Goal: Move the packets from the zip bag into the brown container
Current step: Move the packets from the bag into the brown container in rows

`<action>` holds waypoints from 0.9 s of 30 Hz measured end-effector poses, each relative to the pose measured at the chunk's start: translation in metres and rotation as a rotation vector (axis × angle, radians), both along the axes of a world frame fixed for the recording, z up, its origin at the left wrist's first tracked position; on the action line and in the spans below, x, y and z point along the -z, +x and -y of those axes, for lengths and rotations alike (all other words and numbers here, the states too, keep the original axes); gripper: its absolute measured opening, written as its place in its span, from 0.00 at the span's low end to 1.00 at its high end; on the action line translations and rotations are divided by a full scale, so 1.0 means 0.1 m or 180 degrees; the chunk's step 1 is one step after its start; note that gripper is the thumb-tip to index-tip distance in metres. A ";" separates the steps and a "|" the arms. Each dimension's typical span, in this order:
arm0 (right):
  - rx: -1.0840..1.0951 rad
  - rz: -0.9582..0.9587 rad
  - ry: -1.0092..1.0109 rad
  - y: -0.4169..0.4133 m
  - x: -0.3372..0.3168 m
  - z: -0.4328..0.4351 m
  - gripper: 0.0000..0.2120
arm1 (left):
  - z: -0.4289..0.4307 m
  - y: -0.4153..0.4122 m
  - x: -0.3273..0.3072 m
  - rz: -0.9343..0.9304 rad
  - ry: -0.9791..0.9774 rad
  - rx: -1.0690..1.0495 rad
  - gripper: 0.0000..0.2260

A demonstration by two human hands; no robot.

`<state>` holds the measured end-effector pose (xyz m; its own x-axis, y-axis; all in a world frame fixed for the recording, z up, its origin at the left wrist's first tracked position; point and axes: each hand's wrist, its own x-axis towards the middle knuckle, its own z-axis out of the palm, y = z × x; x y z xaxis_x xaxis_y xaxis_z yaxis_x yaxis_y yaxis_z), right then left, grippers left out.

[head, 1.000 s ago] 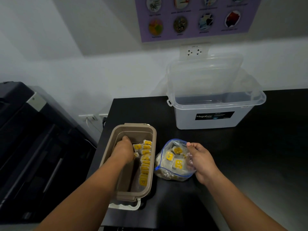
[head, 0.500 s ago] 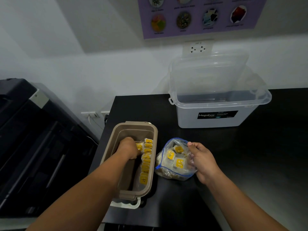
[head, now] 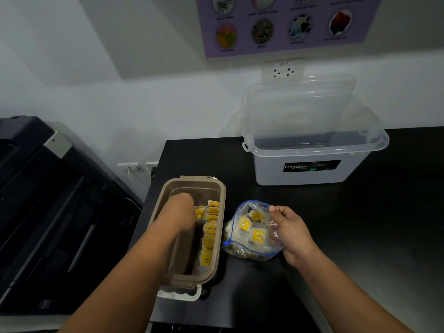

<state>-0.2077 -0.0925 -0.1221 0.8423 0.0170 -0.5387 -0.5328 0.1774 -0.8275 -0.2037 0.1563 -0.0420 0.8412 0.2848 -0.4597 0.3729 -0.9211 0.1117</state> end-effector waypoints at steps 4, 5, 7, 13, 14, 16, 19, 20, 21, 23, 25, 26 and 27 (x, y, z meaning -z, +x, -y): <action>-0.0022 0.0093 -0.0079 -0.02 0.01 0.00 0.07 | 0.24 -0.13 -0.37 0.1056 -0.0296 0.0061 0.17; -0.0040 0.0120 -0.0089 -0.02 0.02 0.01 0.07 | 0.35 -0.19 -0.46 0.1333 -0.0544 0.0131 0.15; -0.0061 0.0144 -0.0049 -0.04 0.02 0.02 0.07 | 0.57 -0.26 -0.58 0.1488 -0.1055 0.0324 0.11; -0.0039 0.0183 0.0021 -0.08 -0.01 0.05 0.06 | 1.09 -0.23 -0.27 0.0760 -0.1263 0.0781 0.07; -0.0044 0.0154 0.0025 -0.09 -0.02 0.07 0.06 | 1.13 -0.24 -0.16 0.0630 -0.1072 0.0879 0.07; -0.0037 0.0085 0.0048 -0.09 -0.03 0.10 0.04 | 1.25 -0.19 0.01 0.0375 -0.0767 0.0901 0.10; -0.0064 0.0004 0.0061 -0.08 0.00 0.15 0.03 | 1.39 0.01 0.11 -0.0578 -0.0555 -0.0010 0.22; -0.0070 -0.0016 0.0051 -0.08 0.02 0.17 0.02 | 1.33 0.01 0.17 -0.0925 -0.0733 -0.0210 0.29; -0.0067 -0.0029 0.0042 -0.07 0.04 0.19 0.02 | 1.35 0.06 0.20 -0.1149 -0.0771 -0.0463 0.33; -0.0034 -0.0054 0.0046 -0.07 0.06 0.22 0.02 | 1.50 0.24 0.31 -0.1226 -0.0494 -0.0632 0.35; -0.0034 -0.0079 0.0023 -0.07 0.06 0.23 0.03 | 1.55 0.24 0.36 -0.1422 -0.0237 -0.0371 0.35; -0.0041 -0.0091 0.0013 -0.06 0.06 0.24 0.04 | 1.55 0.23 0.39 -0.1438 -0.0214 -0.0282 0.35; -0.0046 -0.0099 -0.0001 -0.06 0.07 0.24 0.04 | 1.56 0.22 0.39 -0.1433 -0.0192 -0.0151 0.34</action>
<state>-0.2138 -0.1166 -0.1294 0.8249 0.0288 -0.5646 -0.5607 0.1692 -0.8105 -0.1817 0.0005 -0.0812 0.5404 0.2798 -0.7935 0.4382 -0.8987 -0.0184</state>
